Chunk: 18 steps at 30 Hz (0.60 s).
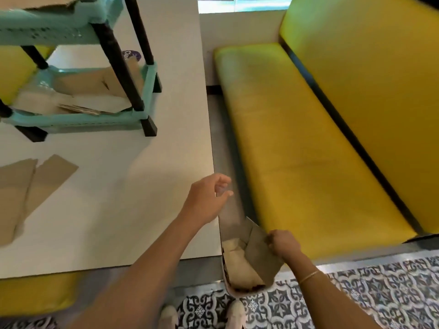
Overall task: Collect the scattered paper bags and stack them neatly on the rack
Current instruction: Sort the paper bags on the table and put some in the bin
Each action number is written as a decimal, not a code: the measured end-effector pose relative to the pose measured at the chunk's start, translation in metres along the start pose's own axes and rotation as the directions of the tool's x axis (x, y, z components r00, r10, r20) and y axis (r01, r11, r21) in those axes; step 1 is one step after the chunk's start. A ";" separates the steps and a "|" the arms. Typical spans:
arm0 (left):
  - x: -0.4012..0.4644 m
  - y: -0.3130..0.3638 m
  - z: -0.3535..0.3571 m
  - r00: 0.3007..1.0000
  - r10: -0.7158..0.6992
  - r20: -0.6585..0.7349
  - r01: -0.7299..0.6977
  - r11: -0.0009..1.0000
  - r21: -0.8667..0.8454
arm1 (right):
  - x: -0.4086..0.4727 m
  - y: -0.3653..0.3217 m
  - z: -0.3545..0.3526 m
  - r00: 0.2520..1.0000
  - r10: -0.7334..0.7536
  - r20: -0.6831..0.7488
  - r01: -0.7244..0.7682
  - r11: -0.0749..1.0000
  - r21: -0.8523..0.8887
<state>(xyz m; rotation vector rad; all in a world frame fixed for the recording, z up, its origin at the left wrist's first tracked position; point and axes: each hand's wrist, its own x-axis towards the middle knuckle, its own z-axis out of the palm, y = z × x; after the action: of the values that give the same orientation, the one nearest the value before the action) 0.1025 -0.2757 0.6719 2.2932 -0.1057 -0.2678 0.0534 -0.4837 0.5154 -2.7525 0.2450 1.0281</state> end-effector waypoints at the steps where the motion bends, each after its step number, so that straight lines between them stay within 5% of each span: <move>1: -0.001 -0.002 -0.001 1.000 -0.006 -0.029 0.006 1.000 0.007 | 0.003 -0.002 0.004 1.000 0.005 0.015 -0.005 1.000 -0.013; 8: -0.009 -0.010 -0.009 0.989 -0.054 -0.135 0.056 0.998 0.008 | 0.003 -0.016 -0.013 0.999 0.032 -0.031 -0.033 0.998 -0.049; 18: -0.018 -0.025 -0.041 0.986 -0.061 -0.154 0.060 0.998 -0.014 | -0.030 -0.103 -0.113 0.933 -0.087 -0.349 0.148 0.977 0.152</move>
<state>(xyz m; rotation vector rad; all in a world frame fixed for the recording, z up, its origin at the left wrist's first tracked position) 0.0941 -0.2262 0.6833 2.3013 0.0442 -0.1205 0.1252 -0.4084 0.6314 -2.7260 0.2052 0.4686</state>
